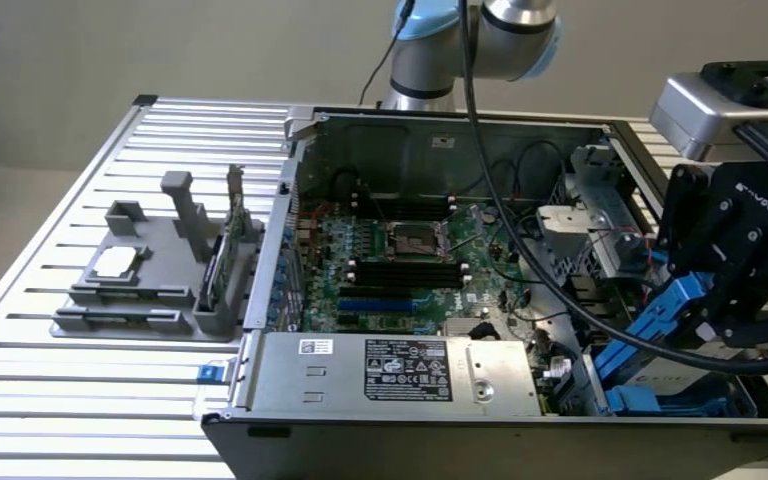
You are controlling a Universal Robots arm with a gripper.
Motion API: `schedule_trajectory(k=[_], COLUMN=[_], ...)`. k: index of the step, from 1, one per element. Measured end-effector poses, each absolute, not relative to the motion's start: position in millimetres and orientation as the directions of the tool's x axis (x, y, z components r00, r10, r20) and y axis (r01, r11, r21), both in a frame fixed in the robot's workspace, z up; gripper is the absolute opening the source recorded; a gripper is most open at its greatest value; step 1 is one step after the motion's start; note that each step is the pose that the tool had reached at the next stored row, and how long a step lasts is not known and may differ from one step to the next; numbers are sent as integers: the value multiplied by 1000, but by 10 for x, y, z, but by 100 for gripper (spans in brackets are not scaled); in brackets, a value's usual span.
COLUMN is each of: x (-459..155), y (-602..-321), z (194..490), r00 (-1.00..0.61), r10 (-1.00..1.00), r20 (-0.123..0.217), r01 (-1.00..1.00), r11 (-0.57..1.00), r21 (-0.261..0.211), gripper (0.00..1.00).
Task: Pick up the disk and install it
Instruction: 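Pick up the disk, then insert the disk into the insertion slot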
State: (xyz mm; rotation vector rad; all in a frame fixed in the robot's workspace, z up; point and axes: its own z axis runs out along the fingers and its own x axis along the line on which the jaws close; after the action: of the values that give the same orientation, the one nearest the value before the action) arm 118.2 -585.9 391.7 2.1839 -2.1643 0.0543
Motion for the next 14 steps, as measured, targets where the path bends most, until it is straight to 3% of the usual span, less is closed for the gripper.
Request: schedule_trajectory(k=[6, 14], x=[1132, 1085], y=[-5859, -5827], z=[3910, 3910], r00=[21, 48], r10=[-997, -996], r20=[72, 72], r01=[-1000, -999], r11=[-21, -49], r21=[-10, -13], gripper=[34, 34])
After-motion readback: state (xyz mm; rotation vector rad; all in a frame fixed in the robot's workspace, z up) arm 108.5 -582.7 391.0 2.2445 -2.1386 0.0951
